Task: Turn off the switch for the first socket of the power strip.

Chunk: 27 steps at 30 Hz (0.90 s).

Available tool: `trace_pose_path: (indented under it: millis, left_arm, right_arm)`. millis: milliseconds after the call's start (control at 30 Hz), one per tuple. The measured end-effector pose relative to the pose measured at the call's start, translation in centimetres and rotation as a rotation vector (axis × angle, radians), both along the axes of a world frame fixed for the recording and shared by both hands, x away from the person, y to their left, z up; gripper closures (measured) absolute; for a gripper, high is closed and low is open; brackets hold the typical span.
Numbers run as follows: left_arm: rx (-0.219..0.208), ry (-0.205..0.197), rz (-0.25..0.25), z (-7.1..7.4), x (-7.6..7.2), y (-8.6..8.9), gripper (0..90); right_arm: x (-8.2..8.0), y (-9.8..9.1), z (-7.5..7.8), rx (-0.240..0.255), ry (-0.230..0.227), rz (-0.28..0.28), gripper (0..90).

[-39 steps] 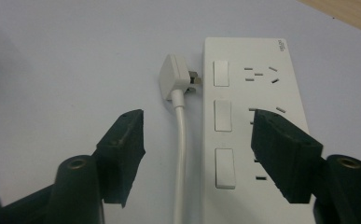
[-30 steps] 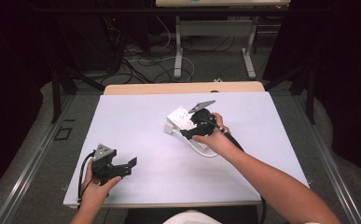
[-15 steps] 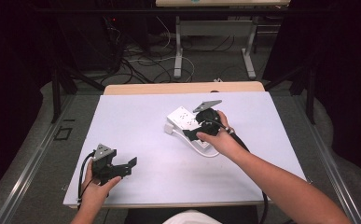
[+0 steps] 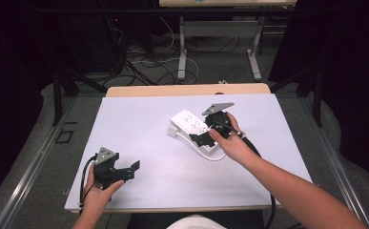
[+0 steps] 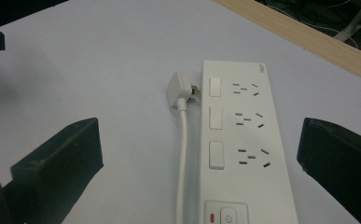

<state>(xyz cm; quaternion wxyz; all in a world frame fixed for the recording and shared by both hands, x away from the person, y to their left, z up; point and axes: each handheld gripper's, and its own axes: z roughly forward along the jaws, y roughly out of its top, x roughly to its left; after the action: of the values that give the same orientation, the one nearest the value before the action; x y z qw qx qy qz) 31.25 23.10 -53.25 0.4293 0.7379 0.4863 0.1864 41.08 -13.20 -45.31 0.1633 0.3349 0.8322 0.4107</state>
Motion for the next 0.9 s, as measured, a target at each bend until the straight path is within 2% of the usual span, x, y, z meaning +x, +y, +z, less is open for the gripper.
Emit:
trace_pose_path:
  millis: [333, 433, 900]
  left_arm:
    - [0.001, 0.000, 0.001, 0.0, 0.0, 0.0, 8.1]
    - [0.003, -0.006, 0.002, -0.1, 0.1, -0.1, 8.0]
    - [-0.002, -0.002, 0.004, 0.0, 0.0, 0.0, 8.0]
  right_arm:
    - [-0.8, -1.6, 0.2, -0.013, -0.019, 0.003, 0.0]
    - [-1.1, -2.2, 0.4, -0.016, -0.013, -0.004, 0.0]
    - [-2.4, -5.2, 0.7, -0.009, -0.042, -0.036, 0.0]
